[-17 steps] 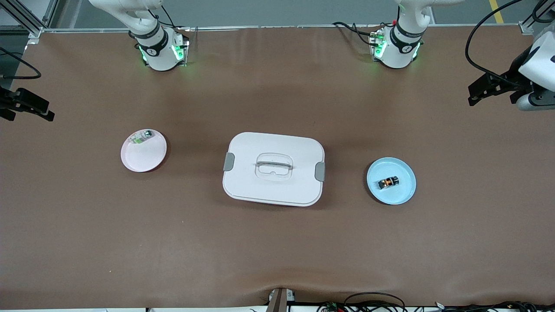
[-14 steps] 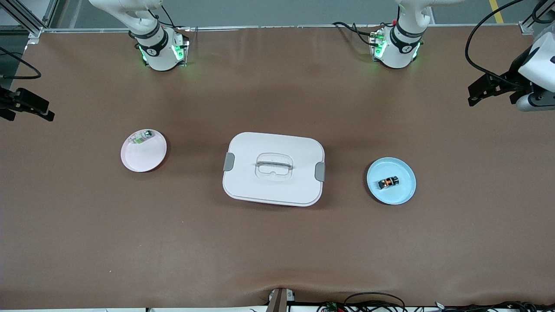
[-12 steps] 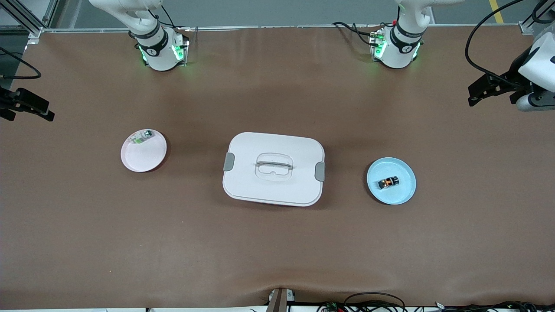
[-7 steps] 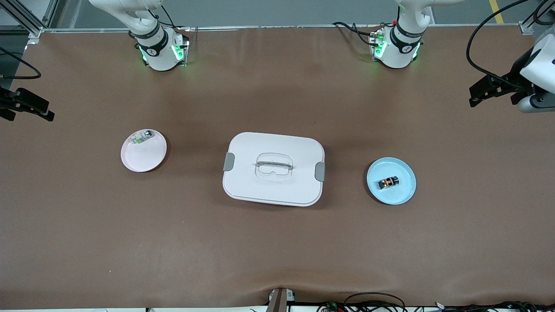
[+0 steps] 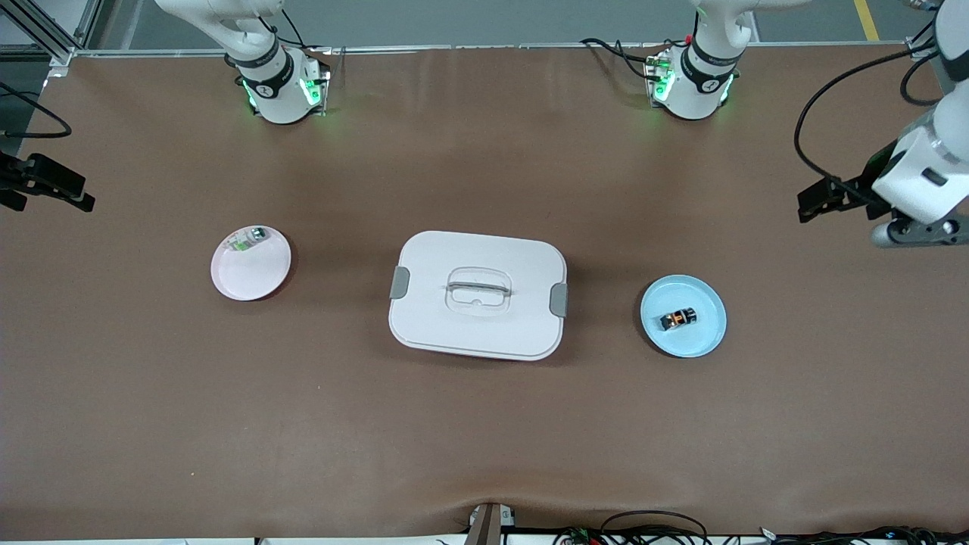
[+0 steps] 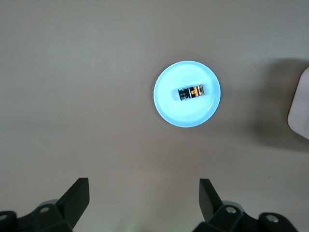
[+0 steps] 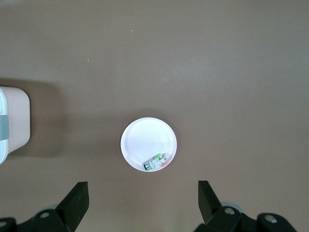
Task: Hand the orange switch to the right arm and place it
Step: 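Reach the left gripper down to the switch on the blue plate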
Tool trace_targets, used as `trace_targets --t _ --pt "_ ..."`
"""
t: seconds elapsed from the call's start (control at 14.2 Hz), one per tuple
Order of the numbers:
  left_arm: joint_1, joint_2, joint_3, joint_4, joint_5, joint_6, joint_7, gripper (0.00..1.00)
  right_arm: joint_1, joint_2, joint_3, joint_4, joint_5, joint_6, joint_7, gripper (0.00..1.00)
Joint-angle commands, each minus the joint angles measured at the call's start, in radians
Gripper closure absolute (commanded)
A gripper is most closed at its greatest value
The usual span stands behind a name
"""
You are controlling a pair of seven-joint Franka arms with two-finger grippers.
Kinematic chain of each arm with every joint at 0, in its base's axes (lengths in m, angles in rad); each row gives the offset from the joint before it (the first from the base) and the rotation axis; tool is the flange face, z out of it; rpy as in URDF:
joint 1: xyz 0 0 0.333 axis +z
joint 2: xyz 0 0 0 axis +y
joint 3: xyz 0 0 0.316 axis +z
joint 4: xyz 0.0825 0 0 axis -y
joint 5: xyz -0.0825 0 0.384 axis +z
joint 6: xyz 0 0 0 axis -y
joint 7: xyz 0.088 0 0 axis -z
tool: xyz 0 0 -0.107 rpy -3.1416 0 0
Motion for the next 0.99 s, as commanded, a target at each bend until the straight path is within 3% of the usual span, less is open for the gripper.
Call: trace_targets --t 0.0,0.35,0.71,0.92 --pt "-0.01 0.048 -0.002 -0.023 -0.018 0.053 -0.064 0.0 -0.01 0.013 0.007 0.028 -0.006 -0.013 -0.003 0.0" --pt "-0.067 0.1 -0.002 -0.186 -0.044 0.301 -0.278 0.0 -0.01 0.013 0.007 0.028 -0.006 -0.013 -0.004 0.0" --pt "-0.083 0.143 -0.01 -0.348 -0.09 0.553 -0.304 0.0 -0.008 0.013 0.007 0.028 -0.006 -0.013 -0.003 0.0" --pt "-0.088 0.193 -0.011 -0.399 -0.084 0.651 -0.341 0.0 -0.008 0.013 0.007 0.028 -0.006 -0.014 -0.003 0.0"
